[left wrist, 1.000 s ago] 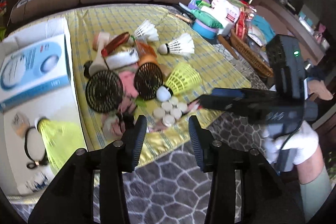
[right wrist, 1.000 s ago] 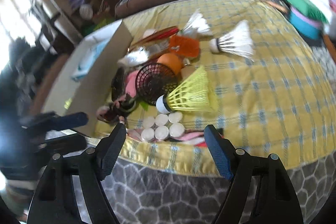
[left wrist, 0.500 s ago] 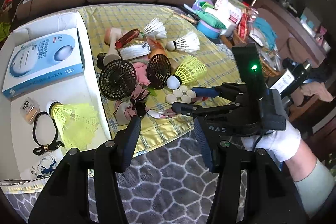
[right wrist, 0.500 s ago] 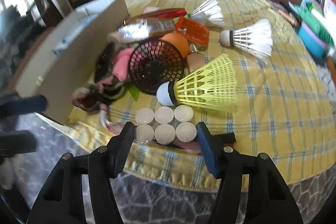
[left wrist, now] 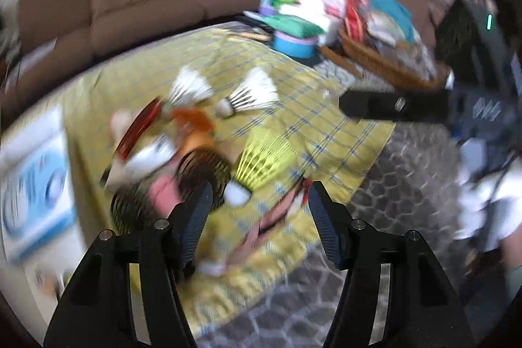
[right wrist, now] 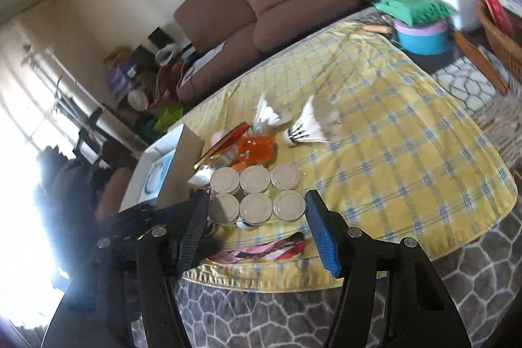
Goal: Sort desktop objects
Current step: 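Grasp a yellow shuttlecock with the left tool while the right tool grasps the white round caps, then carry the shuttlecock into the white box with the left tool while the right tool drops the caps there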
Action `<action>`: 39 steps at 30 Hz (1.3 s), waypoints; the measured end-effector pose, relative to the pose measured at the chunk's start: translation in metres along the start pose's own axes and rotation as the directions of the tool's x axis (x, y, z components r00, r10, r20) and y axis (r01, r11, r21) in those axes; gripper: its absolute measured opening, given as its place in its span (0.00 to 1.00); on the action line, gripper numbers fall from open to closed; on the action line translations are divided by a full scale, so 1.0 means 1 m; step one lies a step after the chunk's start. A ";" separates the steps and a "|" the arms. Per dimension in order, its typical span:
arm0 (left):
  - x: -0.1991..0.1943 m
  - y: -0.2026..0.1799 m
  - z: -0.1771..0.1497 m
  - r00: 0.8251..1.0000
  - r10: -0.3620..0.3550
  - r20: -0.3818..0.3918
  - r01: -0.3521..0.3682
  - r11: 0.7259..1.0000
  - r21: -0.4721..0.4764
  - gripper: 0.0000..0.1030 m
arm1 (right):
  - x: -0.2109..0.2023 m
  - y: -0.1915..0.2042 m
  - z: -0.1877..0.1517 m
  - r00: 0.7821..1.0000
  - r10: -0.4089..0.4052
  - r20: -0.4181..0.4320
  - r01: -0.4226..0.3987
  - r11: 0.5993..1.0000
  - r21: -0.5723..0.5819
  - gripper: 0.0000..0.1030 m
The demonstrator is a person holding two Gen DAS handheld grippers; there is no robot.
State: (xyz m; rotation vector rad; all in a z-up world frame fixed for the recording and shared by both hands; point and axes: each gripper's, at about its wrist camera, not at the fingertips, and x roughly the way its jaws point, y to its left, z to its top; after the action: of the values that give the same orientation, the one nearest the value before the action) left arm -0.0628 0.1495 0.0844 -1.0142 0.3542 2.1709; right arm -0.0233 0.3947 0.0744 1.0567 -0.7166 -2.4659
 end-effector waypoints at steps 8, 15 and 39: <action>0.067 -0.019 0.005 0.993 0.081 -0.083 -0.062 0.976 0.209 0.56 | -0.007 -0.008 0.000 1.000 0.002 -0.007 -0.002 1.000 0.014 0.61; 0.083 -0.009 0.002 0.994 0.049 -0.097 -0.035 0.989 0.143 0.30 | -0.006 -0.005 0.000 1.000 0.002 -0.006 -0.002 1.000 0.001 0.61; -0.186 0.201 -0.098 0.986 0.044 0.159 0.025 0.913 -0.408 0.30 | 0.119 0.246 -0.060 0.972 0.046 -0.232 -0.156 0.862 -0.483 0.61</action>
State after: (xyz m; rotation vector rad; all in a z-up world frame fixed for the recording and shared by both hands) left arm -0.0658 -0.1336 0.1512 -1.0394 -0.1869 2.3739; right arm -0.0253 0.1179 0.1146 1.0182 -0.0488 -2.2169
